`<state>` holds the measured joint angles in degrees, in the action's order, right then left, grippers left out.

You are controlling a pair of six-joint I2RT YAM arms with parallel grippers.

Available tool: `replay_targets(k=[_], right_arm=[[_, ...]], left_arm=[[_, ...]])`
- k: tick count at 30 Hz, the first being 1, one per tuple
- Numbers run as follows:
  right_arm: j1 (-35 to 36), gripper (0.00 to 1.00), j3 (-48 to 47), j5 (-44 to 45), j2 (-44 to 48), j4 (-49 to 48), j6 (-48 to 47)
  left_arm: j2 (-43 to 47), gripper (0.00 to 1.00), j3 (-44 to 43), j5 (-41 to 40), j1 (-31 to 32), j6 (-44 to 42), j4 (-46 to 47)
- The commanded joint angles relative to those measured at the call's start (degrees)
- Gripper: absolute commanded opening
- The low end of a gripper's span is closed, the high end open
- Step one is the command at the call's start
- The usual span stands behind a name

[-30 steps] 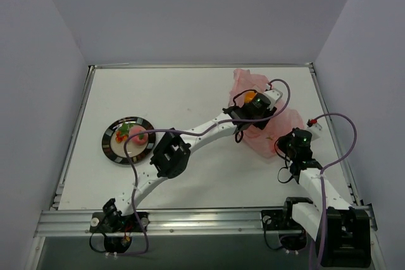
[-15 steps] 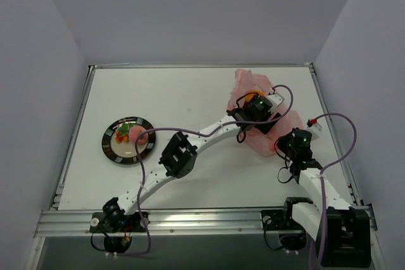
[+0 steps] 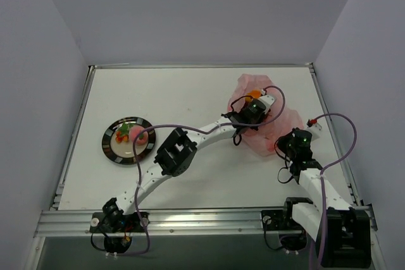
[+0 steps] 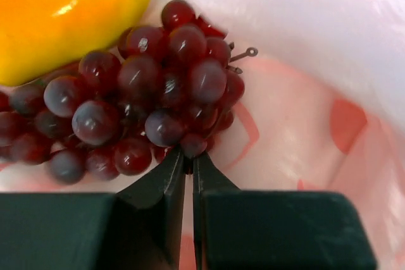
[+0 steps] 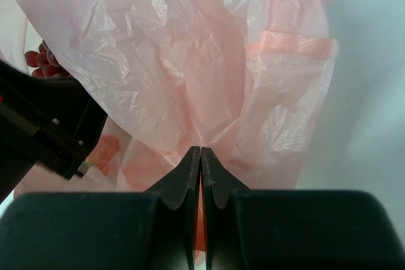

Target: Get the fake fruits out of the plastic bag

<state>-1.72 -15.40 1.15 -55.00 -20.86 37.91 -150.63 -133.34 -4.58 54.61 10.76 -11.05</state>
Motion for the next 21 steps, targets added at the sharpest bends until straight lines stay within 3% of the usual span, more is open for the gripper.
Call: replay_targets(k=[1, 8, 21], right_arm=[[0.6, 0.0, 0.3, 0.4, 0.4, -1.6, -0.5], [0.8, 0.0, 0.3, 1.0, 0.6, -1.5, -0.4], [0.6, 0.0, 0.5, 1.4, 1.3, -1.2, 0.1]], left_arm=[[9.1, 0.02, 5.1, 1.6, -0.2, 2.4, 6.6], [18.6, 0.02, 14.2, 8.8, -0.4, 6.0, 10.0], [31.3, 0.03, 27.2, 11.8, -1.9, 9.6, 18.7]])
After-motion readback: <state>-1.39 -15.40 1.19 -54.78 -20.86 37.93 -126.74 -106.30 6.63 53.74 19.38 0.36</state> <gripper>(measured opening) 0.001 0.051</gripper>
